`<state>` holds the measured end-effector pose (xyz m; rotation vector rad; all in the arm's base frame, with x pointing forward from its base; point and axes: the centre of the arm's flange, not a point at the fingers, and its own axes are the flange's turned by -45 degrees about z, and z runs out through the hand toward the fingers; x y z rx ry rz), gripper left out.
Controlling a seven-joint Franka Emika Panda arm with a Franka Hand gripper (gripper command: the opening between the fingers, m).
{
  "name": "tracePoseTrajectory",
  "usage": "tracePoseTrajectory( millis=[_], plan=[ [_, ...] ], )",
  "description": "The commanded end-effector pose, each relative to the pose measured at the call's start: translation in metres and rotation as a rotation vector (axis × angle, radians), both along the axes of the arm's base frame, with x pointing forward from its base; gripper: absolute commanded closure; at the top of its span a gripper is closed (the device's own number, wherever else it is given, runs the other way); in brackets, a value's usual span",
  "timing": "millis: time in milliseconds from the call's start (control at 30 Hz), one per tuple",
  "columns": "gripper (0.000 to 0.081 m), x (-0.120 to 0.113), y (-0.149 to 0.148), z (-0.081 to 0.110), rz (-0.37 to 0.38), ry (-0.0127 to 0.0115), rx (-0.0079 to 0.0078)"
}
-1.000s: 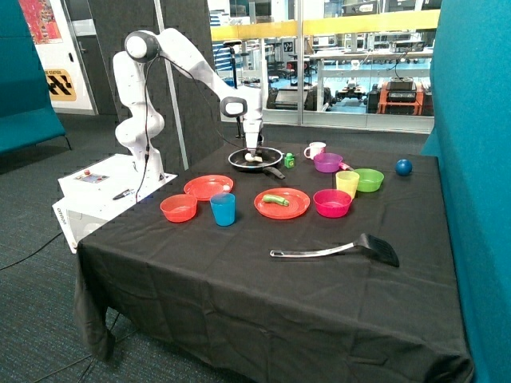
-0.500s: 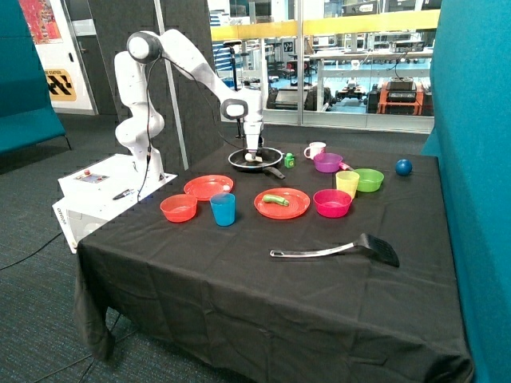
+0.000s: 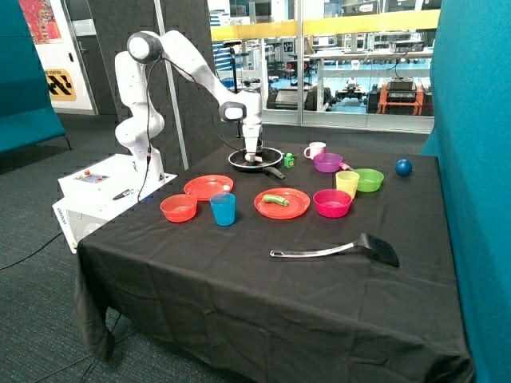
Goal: Serve the vegetables in different plates
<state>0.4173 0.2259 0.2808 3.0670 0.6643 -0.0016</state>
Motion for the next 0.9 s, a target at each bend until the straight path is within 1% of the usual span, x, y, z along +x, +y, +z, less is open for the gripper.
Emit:
tracePoseTrajectory(
  millis=[0, 100, 233, 267, 433, 533, 600, 667, 700, 800, 867],
  plan=[
    [0.0088, -0.0025, -0.0045, -0.0056, 0.000, -0.0003, 0.0036],
    [0.0108, -0.0021, -0.0047, -0.0061, 0.000, -0.0003, 0.0036],
    [0.0094, -0.0015, -0.0048, -0.0062, -0.001, -0.0003, 0.0036],
    [0.0109, -0.0017, -0.0049, -0.0063, -0.002, -0.0003, 0.0036],
    [0.0108, -0.0034, -0.0052, -0.0072, -0.003, -0.0003, 0.0036],
    [0.0143, -0.0043, -0.0050, -0.0070, -0.005, -0.0003, 0.0036],
    [0.0135, -0.0052, -0.0050, -0.0066, -0.005, -0.0003, 0.0036],
    [0.0173, -0.0060, -0.0050, -0.0066, -0.005, -0.0003, 0.0036],
    [0.0220, -0.0064, -0.0050, -0.0067, -0.006, -0.0003, 0.0036],
    [0.0320, -0.0068, -0.0049, -0.0068, -0.007, -0.0003, 0.0036],
    [0.0433, -0.0070, -0.0049, -0.0068, -0.009, -0.0003, 0.0036]
  ],
)
